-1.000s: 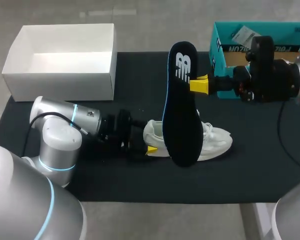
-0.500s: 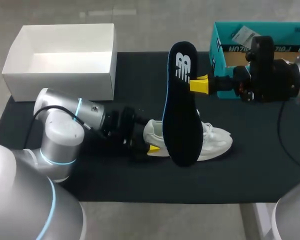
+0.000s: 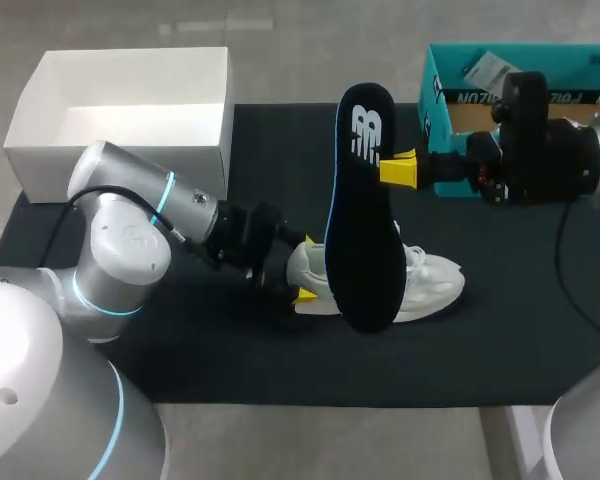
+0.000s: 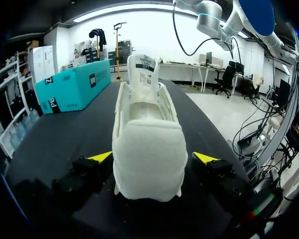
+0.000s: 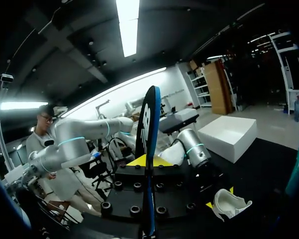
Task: Take the shoe out of the shoebox, open the shoe tongue, remove and reinsert the insole, then place the shoe into the shoebox
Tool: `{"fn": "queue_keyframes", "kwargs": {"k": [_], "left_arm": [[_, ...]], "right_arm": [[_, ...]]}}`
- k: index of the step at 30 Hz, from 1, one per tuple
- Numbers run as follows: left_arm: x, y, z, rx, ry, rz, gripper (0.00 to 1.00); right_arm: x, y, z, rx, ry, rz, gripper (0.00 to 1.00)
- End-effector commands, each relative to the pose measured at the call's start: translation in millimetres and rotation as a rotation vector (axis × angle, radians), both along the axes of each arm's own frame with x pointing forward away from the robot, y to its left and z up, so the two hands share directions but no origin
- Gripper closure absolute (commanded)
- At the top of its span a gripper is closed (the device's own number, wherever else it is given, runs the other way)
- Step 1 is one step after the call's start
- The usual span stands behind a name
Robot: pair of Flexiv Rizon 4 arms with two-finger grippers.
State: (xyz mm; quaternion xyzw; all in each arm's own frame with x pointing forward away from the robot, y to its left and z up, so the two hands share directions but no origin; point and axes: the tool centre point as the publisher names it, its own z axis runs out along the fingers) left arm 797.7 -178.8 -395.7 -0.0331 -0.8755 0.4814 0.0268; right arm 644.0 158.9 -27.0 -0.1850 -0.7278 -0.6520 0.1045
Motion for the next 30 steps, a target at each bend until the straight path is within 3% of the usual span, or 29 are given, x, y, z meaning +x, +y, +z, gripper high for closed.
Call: {"fn": "queue_keyframes", "kwargs": {"k": [1, 8, 16, 30], "left_arm": [[-1.1, 0, 0, 0.003, -0.002, 0.001, 0.0], [-1.1, 0, 0, 0.003, -0.002, 0.001, 0.0], [-2.8, 7, 14, 0.237, -0.075, 0.044, 0.0], [-4.4, 17, 29, 0.461, -0.078, 0.076, 0.0]], "right_arm": [[-0.2, 1, -1, 0.0, 0.0, -0.001, 1.0], [-0.2, 1, -1, 0.0, 0.0, -0.001, 1.0], [-0.2, 1, -1, 0.0, 0.0, -0.001, 1.0], [-0.2, 1, -1, 0.0, 0.0, -0.001, 1.0]]}}
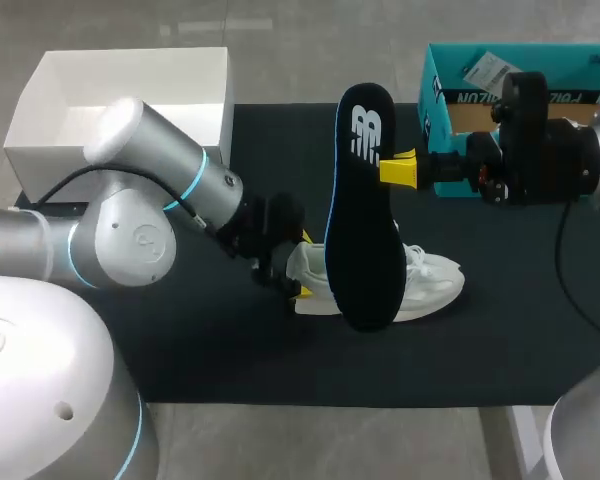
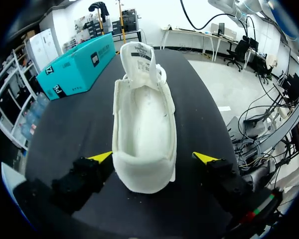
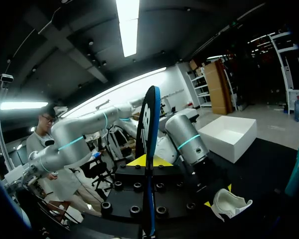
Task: Take the shoe out of the shoebox, open the shoe tongue, remove and reinsert the insole, then place the shoe into the shoebox
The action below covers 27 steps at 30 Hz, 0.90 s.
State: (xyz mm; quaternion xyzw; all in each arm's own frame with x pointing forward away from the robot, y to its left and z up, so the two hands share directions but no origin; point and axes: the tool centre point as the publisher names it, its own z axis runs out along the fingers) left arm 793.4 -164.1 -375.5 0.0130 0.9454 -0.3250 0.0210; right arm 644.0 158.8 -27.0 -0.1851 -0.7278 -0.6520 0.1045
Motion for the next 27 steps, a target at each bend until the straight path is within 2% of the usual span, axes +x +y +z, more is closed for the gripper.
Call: {"fn": "queue_keyframes", "kwargs": {"k": [1, 3, 9, 13, 19, 27], "left_arm": [[0.2, 3, 10, 0.135, 0.016, 0.001, 0.0], [2.7, 4, 13, 0.174, 0.067, -0.003, 0.0], [2.5, 5, 27, 0.266, 0.056, -0.002, 0.0], [0.7, 5, 36, 0.374, -0.004, 0.039, 0.0], [1.2, 6, 41, 0.48, -0.05, 0.071, 0.0], [4.5, 8, 43, 0.522, -0.038, 0.087, 0.0]], "right_arm": [[-0.2, 1, -1, 0.0, 0.0, -0.001, 1.0], [-0.2, 1, -1, 0.0, 0.0, -0.001, 1.0], [-0.2, 1, -1, 0.0, 0.0, -0.001, 1.0], [-0.2, 1, -1, 0.0, 0.0, -0.001, 1.0], [-0.2, 1, -1, 0.0, 0.0, -0.001, 1.0], [-0.2, 1, -1, 0.0, 0.0, -0.001, 1.0]]}}
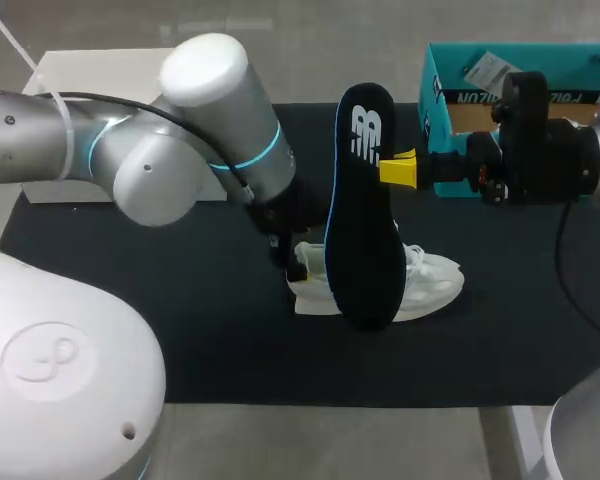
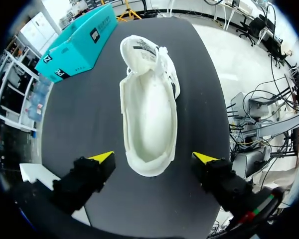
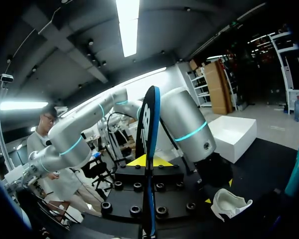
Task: Take the shoe out of the shoebox, open the shoe tongue, remove and reinsert the insole, then place the shoe into the shoebox
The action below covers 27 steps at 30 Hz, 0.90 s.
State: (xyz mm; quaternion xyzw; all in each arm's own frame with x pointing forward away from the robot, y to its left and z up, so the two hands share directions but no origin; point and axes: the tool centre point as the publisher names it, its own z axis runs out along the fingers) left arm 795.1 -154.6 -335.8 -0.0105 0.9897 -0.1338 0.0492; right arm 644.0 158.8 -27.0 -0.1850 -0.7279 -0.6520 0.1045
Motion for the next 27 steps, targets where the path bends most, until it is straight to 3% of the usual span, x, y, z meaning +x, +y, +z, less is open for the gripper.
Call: {"fn": "queue_keyframes", "kwargs": {"k": [1, 27], "left_arm": [[3.1, -0.7, 2.7, 0.127, 0.008, 0.018, 0.0], [1.1, 0.7, 1.3, 0.144, 0.006, 0.037, 0.0]], "right_arm": [[-0.2, 1.3, -0.8, 0.0, 0.0, -0.001, 1.0], [-0.2, 1.3, -0.8, 0.0, 0.0, -0.001, 1.0]]}}
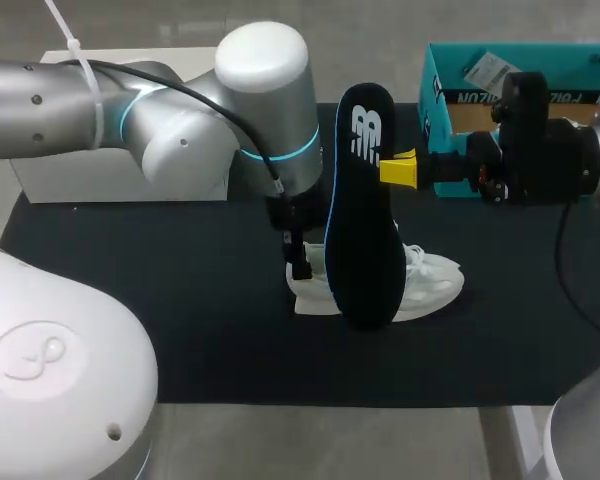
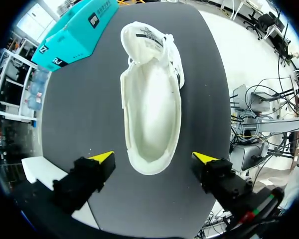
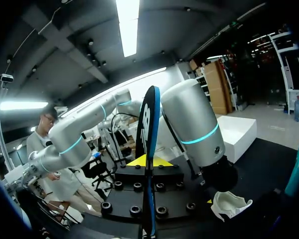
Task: Take the shoe out of the shoebox, open the shoe tongue, remove and reinsert the insole, then place the shoe into the shoebox
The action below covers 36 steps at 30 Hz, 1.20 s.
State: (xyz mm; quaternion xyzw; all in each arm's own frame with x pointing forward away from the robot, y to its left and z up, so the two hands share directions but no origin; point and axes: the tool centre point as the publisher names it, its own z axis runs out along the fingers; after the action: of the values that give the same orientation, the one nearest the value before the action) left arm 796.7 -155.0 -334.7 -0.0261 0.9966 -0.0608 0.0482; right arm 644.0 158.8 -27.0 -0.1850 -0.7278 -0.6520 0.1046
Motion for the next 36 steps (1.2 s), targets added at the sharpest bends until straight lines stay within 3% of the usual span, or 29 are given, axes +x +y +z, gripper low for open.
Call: {"fn": "queue_keyframes", "kwargs": {"k": [1, 8, 14, 24, 36], "left_arm": [[-0.5, 1, 0, -0.001, -0.002, -0.001, 0.0], [1.1, -3, -2, -0.013, -0.003, 0.008, 0.0], [1.1, -10, 17, -0.064, 0.022, -0.005, 0.0], [27.0, -47, 18, -0.068, 0.003, -0.065, 0.0], [49.3, -84, -21, -0.089, 0.012, -0.103, 0.0]], "right_arm": [[-0.2, 1, -1, 0.0, 0.0, -0.002, 1.0], [-0.2, 1, -1, 0.0, 0.0, -0.002, 1.0], [-0.2, 1, -1, 0.0, 0.0, -0.002, 1.0], [-0.2, 1, -1, 0.0, 0.0, -0.002, 1.0], [-0.2, 1, -1, 0.0, 0.0, -0.002, 1.0]]}}
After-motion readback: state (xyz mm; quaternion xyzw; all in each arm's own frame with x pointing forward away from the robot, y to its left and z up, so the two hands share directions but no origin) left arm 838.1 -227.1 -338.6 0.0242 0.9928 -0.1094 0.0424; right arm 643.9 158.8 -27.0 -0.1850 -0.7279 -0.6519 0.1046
